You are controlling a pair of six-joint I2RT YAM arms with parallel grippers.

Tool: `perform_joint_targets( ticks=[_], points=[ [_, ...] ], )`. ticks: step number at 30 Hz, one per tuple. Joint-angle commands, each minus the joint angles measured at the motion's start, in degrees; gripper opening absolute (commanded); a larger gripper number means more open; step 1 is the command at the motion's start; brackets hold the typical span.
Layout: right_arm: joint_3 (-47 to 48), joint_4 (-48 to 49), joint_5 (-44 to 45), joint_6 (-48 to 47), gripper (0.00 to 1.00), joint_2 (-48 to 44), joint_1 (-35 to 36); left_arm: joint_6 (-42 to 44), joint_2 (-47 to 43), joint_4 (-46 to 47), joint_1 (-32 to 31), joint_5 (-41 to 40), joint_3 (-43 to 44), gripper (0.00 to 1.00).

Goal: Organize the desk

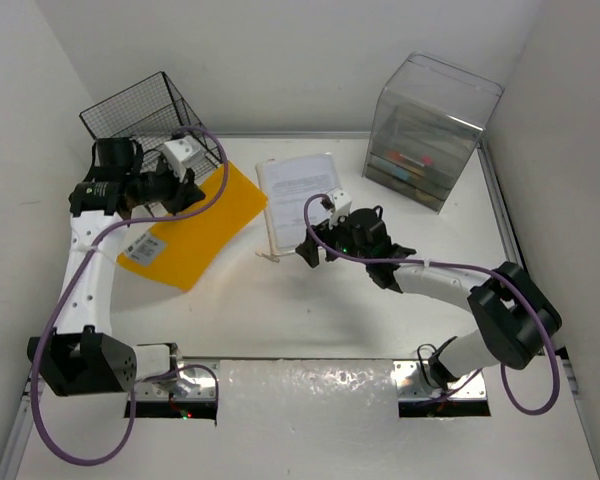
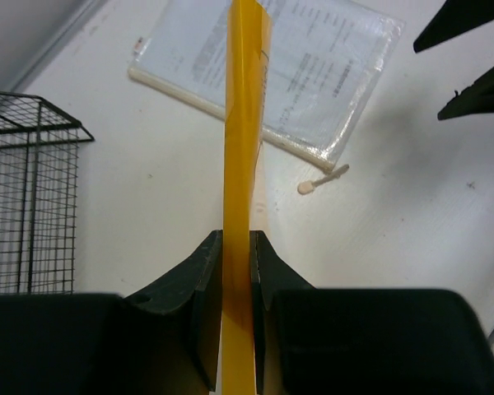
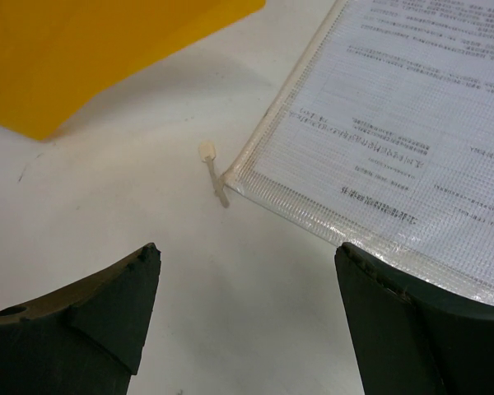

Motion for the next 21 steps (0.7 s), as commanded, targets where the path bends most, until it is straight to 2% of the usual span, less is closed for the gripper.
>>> perform_joint_targets(
  ticks=[1,10,17,21],
  points=[
    [-0.5,1.4,-0.6,-0.6,0.84,-2.2,-0.3,-6.1,-3.5,6.7,0.6,1.6,2.5,0.00],
    [-2.1,2.3,-0.9,-0.7,0.84,-2.7,-0.5,-16.4,-7.9,21.9,0.6,-3.0,2.0,0.00],
    [-3.0,2.6,-2.4,-1.4,0.84,-3.1,-0.7,-19.3,-7.8,26.7,0.6,-2.9,1.8,0.00],
    [-2.5,3.7,-6.7,-1.2,0.85,-2.7,-1.5,-21.7,-7.6,27.6,0.7,0.6,2.1,0.00]
  ],
)
